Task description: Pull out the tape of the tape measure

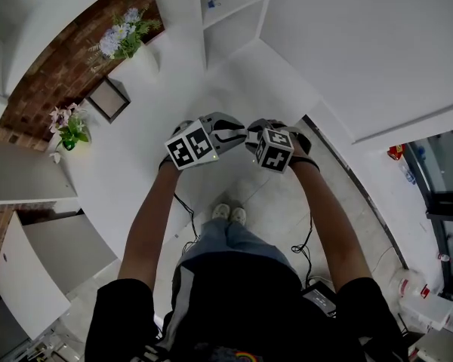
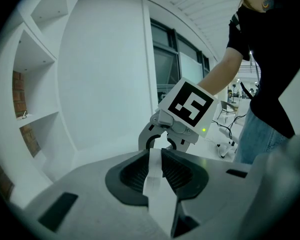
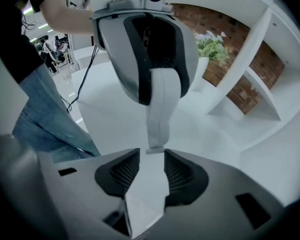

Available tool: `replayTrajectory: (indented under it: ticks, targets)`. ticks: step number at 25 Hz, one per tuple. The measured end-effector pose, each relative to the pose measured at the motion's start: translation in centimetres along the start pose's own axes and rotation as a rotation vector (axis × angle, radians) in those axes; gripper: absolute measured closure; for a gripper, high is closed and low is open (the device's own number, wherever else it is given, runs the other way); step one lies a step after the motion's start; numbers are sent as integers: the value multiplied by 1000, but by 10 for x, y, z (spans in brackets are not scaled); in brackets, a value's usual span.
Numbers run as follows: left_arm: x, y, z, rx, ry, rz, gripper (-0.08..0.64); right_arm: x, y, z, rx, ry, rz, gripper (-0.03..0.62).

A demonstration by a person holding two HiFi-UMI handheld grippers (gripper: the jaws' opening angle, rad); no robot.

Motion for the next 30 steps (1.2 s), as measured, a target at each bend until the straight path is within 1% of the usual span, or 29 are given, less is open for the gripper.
replayTrajectory:
  ticks: [2, 3, 6, 11, 14, 17, 20, 23, 25, 28, 30]
  targets:
    - [-2, -4, 0, -2, -4, 3, 479, 0, 1, 2, -26, 9, -8, 459]
    - [-3, -6, 0, -3, -5, 3, 479, 0, 3, 3, -40, 14, -11, 480]
    - [-7, -9, -3, -12, -4, -8, 480, 0, 7, 4, -61, 31, -3, 484]
    - [-16, -11, -15, -32, 3, -29, 481, -1, 10, -8, -45, 84, 15, 488]
    - [-19, -10, -20, -49, -1, -36, 482, -5, 11, -15, -23, 87, 21, 488]
    - [-21, -9, -24, -45, 5, -44, 482, -7, 11, -17, -22, 107, 21, 489]
    - [-26, -5, -29, -41, 27, -42, 482, -9, 9, -24, -17, 136, 14, 489]
    - [-36, -1, -34, -65, 22, -37, 482, -14, 7, -35, 25, 122, 20, 489]
    - [-40, 1, -38, -66, 37, -33, 482, -16, 4, -40, 12, 150, 13, 489]
    - [-47, 5, -46, -82, 47, -30, 482, -16, -1, -46, 23, 156, 17, 489]
    - [-51, 7, -51, -71, 72, -21, 482, -18, -3, -49, 11, 183, 9, 489]
Point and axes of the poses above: the fingertips, and each gripper's own axes: x forward along the fingers, y to its left, z out of its top, the point moved 9 cm from there along -x, backward along the fingers, and after that the axes turned 12 degrees about z, right-handed, at the moved point
